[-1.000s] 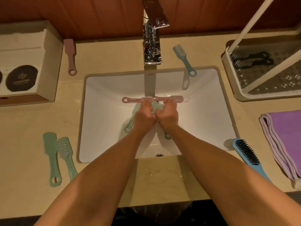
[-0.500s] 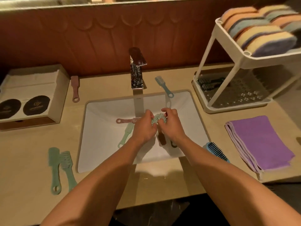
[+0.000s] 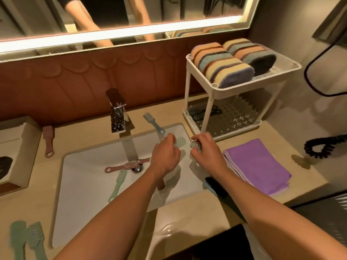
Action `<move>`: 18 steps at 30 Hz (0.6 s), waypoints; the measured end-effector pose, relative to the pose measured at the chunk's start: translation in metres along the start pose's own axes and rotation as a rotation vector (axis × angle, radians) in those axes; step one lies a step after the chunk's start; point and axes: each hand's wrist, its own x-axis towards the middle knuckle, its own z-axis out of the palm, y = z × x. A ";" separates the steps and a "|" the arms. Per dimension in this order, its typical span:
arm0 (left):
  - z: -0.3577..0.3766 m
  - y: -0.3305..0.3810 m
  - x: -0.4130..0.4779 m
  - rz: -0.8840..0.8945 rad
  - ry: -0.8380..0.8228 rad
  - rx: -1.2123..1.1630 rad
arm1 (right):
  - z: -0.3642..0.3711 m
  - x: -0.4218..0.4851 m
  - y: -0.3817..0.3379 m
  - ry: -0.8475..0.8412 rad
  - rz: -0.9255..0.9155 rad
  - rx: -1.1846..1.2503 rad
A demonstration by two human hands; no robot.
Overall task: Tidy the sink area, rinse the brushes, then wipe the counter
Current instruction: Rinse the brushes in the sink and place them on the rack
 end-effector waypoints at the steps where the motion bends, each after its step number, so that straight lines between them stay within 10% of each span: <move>1: 0.002 0.004 0.004 0.013 0.000 0.005 | -0.005 0.000 0.007 0.016 0.010 -0.004; 18: 0.022 0.044 0.066 0.123 0.053 0.151 | -0.037 0.069 0.045 -0.001 0.078 -0.410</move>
